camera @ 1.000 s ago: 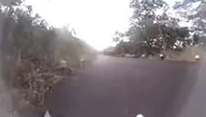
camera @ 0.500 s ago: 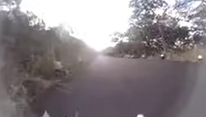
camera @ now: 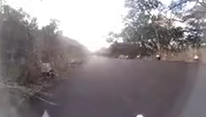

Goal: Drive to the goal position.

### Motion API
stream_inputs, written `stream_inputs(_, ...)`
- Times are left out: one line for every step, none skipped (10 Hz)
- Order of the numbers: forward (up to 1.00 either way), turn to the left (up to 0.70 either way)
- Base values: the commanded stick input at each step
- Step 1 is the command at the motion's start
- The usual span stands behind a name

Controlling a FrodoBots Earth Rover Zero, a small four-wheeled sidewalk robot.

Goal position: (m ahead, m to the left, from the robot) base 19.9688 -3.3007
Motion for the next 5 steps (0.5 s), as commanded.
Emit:
stream_inputs(0.70,0.00)
stream_inputs(0.70,0.00)
stream_inputs(0.70,0.00)
stream_inputs(0.70,0.00)
stream_inputs(0.70,0.00)
